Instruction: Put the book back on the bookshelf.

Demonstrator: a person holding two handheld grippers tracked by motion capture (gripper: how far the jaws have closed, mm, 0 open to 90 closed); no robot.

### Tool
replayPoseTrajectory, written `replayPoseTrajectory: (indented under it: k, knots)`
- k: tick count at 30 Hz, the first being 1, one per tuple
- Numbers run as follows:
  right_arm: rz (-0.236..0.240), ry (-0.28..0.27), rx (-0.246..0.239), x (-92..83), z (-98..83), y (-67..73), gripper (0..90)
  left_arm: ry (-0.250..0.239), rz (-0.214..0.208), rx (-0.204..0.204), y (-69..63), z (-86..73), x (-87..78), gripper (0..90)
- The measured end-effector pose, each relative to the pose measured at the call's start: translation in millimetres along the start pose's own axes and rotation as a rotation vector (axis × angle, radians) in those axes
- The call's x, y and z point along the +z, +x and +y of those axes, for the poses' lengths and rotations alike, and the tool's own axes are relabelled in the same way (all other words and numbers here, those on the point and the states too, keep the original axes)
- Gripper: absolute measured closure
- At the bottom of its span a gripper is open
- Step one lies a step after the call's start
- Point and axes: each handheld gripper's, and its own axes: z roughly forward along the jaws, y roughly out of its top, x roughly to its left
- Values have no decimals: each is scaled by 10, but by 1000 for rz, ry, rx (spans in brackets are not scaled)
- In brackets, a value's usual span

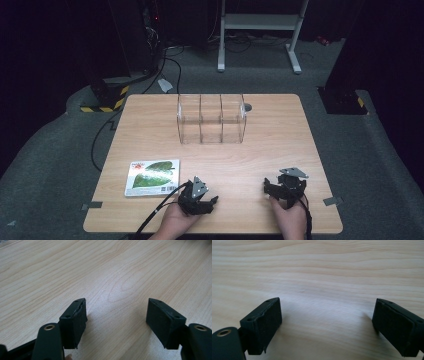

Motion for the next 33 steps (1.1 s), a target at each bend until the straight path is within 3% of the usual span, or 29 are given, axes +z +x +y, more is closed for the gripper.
replayPoseTrajectory:
  k: [5,16,21,28,33]
  knots:
    - [60,1,-58,-2,-1,55,87,-1,-2,2,-2,-3,-1,320]
    - [73,3,-65,-38,-34,75,87,1,14,-15,-17,-12,-14,320]
    - [75,3,-66,-38,-34,73,87,5,23,-1,38,-35,-40,280]
    - [74,3,-68,-33,-28,74,87,14,1,0,65,-38,-45,252]
    - [72,1,-68,-32,-30,75,89,14,-47,-32,92,-17,-68,229]
